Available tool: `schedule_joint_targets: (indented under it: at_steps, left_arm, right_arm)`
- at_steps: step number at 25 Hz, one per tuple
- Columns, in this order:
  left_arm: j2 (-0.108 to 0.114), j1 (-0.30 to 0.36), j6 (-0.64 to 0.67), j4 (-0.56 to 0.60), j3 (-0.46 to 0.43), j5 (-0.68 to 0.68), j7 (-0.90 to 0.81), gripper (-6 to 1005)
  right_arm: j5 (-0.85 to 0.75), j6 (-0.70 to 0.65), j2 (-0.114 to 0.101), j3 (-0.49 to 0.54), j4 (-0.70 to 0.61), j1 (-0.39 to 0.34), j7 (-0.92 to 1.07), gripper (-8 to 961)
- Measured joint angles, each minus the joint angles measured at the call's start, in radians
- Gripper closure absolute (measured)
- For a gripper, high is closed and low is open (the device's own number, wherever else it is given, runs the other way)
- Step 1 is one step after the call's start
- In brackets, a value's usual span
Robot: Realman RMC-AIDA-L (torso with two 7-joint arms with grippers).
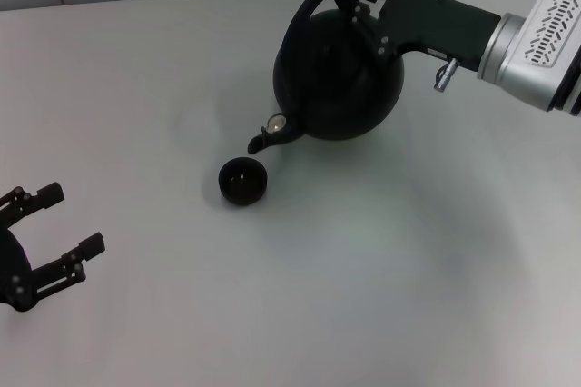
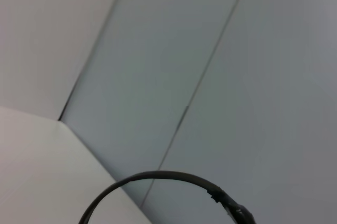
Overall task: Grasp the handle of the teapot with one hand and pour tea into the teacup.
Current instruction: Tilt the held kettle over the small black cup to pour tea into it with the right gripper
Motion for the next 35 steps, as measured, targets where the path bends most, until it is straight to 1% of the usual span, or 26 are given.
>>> schedule_joint_targets:
  at_steps: [5, 15, 22, 35]
  left_arm:
    - [0.000, -0.001, -0.002, 0.000, 0.000, 0.000, -0.003, 186]
    - [0.000, -0.002, -0.003, 0.004, -0.001, 0.000, -0.006, 186]
    - [0.000, -0.002, -0.001, 0.004, -0.003, 0.000, -0.007, 186]
    - [0.000, -0.002, 0.004, 0.005, -0.011, 0.000, -0.008, 186]
  right_arm:
    - [0.001, -0.001, 0.002, -0.040, -0.023, 0.002, -0.008, 875]
    - [0.001, -0.012, 0.002, -0.050, -0.026, 0.021, -0.077, 868]
    - [0.001, -0.013, 0.004, -0.099, -0.054, 0.026, -0.079, 860]
    - [0.002, -0.015, 0.005, -0.128, -0.087, 0.032, -0.074, 847]
